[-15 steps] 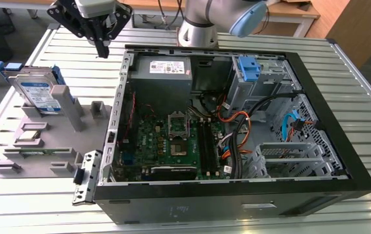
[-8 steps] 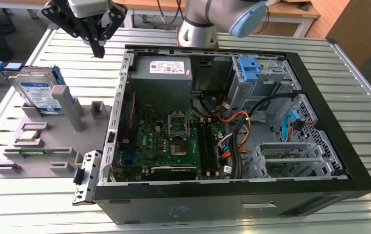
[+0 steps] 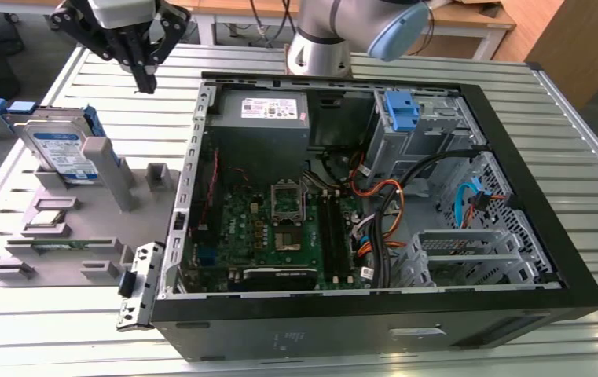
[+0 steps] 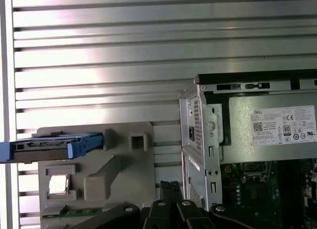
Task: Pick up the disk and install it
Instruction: 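Reach for the disk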
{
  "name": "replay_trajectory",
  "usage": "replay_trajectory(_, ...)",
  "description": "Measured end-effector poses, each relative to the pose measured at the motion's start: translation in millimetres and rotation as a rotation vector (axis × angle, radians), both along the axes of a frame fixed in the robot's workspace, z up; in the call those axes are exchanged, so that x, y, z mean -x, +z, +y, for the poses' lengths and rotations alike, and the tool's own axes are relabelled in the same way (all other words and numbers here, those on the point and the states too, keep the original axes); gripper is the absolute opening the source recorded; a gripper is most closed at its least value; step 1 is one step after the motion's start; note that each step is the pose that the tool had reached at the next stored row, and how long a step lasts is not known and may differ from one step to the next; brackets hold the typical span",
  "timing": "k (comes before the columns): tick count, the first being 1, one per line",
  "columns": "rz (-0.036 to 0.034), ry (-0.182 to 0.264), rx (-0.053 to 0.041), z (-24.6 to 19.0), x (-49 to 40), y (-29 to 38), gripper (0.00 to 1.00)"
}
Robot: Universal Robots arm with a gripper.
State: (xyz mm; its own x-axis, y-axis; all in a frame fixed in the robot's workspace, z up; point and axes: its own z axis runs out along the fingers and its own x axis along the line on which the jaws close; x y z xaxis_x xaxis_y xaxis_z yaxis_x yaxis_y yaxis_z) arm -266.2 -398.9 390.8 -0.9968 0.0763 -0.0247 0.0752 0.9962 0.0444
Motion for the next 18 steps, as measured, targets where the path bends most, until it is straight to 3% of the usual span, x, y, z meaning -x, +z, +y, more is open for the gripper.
replay_trajectory(18,0.0000,0.000,0.0000,0.0,11.4,-0.8,0.10)
